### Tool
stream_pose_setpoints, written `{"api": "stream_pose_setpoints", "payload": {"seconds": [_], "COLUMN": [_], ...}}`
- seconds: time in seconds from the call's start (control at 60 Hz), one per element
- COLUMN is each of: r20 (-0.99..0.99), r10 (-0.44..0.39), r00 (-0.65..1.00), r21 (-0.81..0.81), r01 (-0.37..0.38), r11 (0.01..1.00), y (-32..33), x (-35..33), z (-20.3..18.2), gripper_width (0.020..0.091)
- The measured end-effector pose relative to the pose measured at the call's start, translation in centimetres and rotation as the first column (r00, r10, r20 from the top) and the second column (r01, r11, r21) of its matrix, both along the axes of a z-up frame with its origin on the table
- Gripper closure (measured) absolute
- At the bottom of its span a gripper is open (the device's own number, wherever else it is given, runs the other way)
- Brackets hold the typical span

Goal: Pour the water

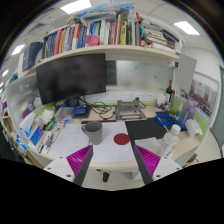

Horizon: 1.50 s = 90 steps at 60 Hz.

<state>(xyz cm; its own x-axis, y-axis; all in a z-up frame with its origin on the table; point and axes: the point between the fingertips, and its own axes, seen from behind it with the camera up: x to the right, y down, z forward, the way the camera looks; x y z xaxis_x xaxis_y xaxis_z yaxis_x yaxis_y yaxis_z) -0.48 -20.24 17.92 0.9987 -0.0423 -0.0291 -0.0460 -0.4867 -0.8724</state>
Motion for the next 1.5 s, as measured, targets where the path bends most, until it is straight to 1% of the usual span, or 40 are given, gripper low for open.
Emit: {"api": "stream_pose_setpoints", "payload": {"seconds": [0.15, 0.2, 0.4, 0.517, 0.683, 0.883, 1.05, 1.1, 1.2, 1.25, 1.283, 1.3, 1.45, 1.5], "r20": [-0.004, -0.006, 0.023, 0.033, 0.036, 0.034, 0.044, 0.044, 0.033, 0.048, 0.057, 0.059, 0.052, 0.06], "r10": [-0.015, -0.019, -0.079, -0.091, -0.06, -0.035, -0.02, -0.012, -0.009, -0.009, -0.01, -0.014, -0.023, -0.018], "r00": [1.0, 1.0, 0.997, 0.995, 0.998, 0.999, 0.999, 0.999, 0.999, 0.999, 0.998, 0.998, 0.998, 0.998], "r21": [-0.046, -0.052, -0.082, -0.089, -0.042, 0.057, 0.11, 0.127, 0.182, 0.202, 0.218, 0.227, 0.264, 0.275], "r01": [0.015, 0.018, 0.08, 0.094, 0.062, 0.033, 0.015, 0.006, 0.003, -0.001, -0.003, 0.001, 0.009, 0.001], "r11": [0.999, 0.998, 0.993, 0.992, 0.997, 0.998, 0.994, 0.992, 0.983, 0.979, 0.976, 0.974, 0.964, 0.961], "y": [-2.3, -3.5, -5.8, -5.6, -2.4, 3.6, 6.9, 7.5, 8.4, 8.6, 8.7, 8.8, 9.1, 9.3], "x": [2.4, 3.9, 12.2, 16.7, 20.6, 22.6, 23.7, 23.7, 23.7, 24.0, 24.1, 24.1, 24.2, 24.2], "z": [-2.7, -4.2, -7.9, -10.1, -11.4, -10.5, -10.9, -11.0, -10.7, -10.6, -10.5, -10.4, -10.2, -10.2], "gripper_width": [0.0251, 0.0253, 0.0254, 0.0256, 0.0255, 0.0258, 0.027, 0.0294, 0.0409, 0.0492, 0.057, 0.0587, 0.0629, 0.0663]}}
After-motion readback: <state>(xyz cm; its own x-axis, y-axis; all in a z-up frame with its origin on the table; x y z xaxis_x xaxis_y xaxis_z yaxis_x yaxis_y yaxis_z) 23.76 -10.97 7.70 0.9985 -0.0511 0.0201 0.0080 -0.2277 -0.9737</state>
